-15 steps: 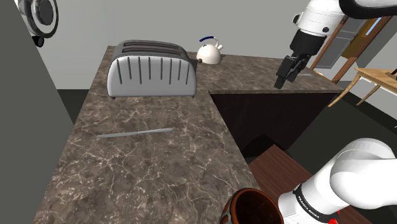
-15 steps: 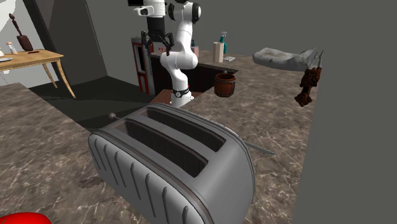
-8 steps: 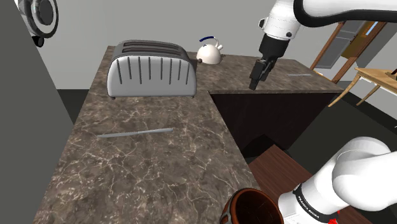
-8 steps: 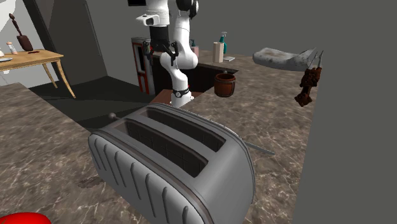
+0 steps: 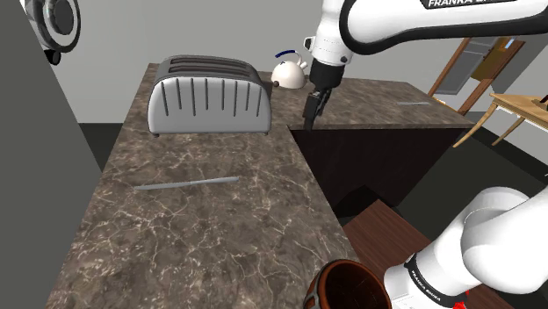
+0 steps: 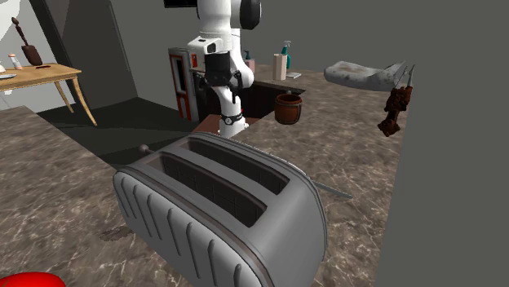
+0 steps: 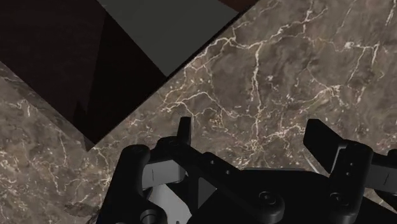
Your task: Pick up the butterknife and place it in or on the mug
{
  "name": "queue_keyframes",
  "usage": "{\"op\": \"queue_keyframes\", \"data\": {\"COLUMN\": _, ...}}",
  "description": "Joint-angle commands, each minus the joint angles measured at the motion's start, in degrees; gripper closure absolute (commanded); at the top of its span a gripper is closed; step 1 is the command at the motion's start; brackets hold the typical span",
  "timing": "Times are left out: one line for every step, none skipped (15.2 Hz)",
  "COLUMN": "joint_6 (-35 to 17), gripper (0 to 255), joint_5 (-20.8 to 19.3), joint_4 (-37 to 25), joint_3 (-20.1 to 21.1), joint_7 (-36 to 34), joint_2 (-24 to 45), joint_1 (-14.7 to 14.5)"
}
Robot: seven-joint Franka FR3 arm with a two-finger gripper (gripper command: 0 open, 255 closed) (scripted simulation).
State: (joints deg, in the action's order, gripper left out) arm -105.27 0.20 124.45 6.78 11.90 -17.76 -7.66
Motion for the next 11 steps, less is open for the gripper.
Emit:
{"op": "queue_keyframes", "data": {"joint_6": -1.4, "gripper": 0, "joint_5": -0.2, "joint_4": -2.0, "joint_3": 0.8, "joint_7": 1.5, "joint_2": 3.5, "joint_1": -0.9}}
{"op": "queue_keyframes", "data": {"joint_6": -2.1, "gripper": 0, "joint_5": -0.3, "joint_4": -3.1, "joint_3": 1.3, "joint_7": 2.1, "joint_2": 5.3, "joint_1": -1.4}}
{"op": "queue_keyframes", "data": {"joint_6": -2.7, "gripper": 0, "joint_5": -0.4, "joint_4": -4.3, "joint_3": 1.8, "joint_7": 2.7, "joint_2": 7.1, "joint_1": -1.8}}
{"op": "queue_keyframes", "data": {"joint_6": -3.2, "gripper": 0, "joint_5": -0.6, "joint_4": -5.5, "joint_3": 2.3, "joint_7": 3.2, "joint_2": 8.9, "joint_1": -2.3}}
{"op": "queue_keyframes", "data": {"joint_6": -3.7, "gripper": 0, "joint_5": -0.8, "joint_4": -6.7, "joint_3": 2.8, "joint_7": 3.8, "joint_2": 10.7, "joint_1": -2.7}}
{"op": "queue_keyframes", "data": {"joint_6": -4.2, "gripper": 0, "joint_5": -1.1, "joint_4": -8.0, "joint_3": 3.3, "joint_7": 4.3, "joint_2": 12.5, "joint_1": -3.2}}
{"op": "queue_keyframes", "data": {"joint_6": -4.6, "gripper": 0, "joint_5": -1.4, "joint_4": -9.3, "joint_3": 3.8, "joint_7": 4.9, "joint_2": 14.3, "joint_1": -3.6}}
{"op": "queue_keyframes", "data": {"joint_6": -5.0, "gripper": 0, "joint_5": -1.7, "joint_4": -10.6, "joint_3": 4.3, "joint_7": 5.4, "joint_2": 16.1, "joint_1": -4.1}}
{"op": "queue_keyframes", "data": {"joint_6": -5.3, "gripper": 0, "joint_5": -2.0, "joint_4": -11.9, "joint_3": 4.8, "joint_7": 5.9, "joint_2": 17.8, "joint_1": -4.6}}
{"op": "queue_keyframes", "data": {"joint_6": -5.6, "gripper": 0, "joint_5": -2.4, "joint_4": -13.3, "joint_3": 5.3, "joint_7": 6.4, "joint_2": 19.6, "joint_1": -5.1}}
{"op": "queue_keyframes", "data": {"joint_6": -5.9, "gripper": 0, "joint_5": -2.8, "joint_4": -14.7, "joint_3": 5.8, "joint_7": 6.8, "joint_2": 21.3, "joint_1": -5.6}}
